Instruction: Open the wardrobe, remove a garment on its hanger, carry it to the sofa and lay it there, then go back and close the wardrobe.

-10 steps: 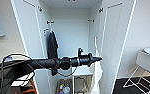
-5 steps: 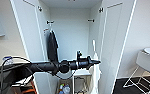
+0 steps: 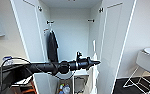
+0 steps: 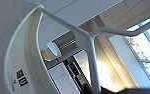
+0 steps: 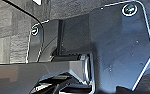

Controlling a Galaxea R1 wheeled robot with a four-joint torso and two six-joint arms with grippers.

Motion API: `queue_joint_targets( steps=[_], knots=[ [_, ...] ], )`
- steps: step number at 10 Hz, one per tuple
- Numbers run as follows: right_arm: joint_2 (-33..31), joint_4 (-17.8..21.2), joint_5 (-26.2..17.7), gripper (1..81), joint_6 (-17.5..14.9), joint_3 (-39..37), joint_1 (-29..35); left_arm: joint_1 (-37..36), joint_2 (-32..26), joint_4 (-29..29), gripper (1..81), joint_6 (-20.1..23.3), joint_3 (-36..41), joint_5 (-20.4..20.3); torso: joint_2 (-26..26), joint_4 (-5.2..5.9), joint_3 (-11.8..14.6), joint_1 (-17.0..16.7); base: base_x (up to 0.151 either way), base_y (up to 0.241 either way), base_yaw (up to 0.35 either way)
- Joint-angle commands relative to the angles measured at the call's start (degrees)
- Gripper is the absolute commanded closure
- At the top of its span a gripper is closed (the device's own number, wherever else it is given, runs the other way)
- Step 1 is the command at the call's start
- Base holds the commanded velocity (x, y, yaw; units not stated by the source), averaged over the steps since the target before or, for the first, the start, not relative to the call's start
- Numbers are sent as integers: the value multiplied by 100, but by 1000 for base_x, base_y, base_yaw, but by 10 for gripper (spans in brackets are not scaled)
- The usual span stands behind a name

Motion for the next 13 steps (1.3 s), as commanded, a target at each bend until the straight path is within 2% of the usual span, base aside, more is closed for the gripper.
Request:
queue_joint_targets(
  steps=[1, 7, 13],
  knots=[
    [18, -40, -184, 10, -15, 55, 245, -1068, 28, 183, 811, 78, 89, -321, 0, 0, 0, 0, 0, 0, 0],
    [10, -31, -175, 10, -7, 55, 237, -1041, 64, 183, 811, 52, 1, -321, 0, 0, 0, 0, 0, 0, 0],
    [19, -40, -61, 10, -15, 55, 219, -997, 64, 341, 811, 61, 63, -233, -2, 0, 0, -2, 0, 0, -240]
  ],
)
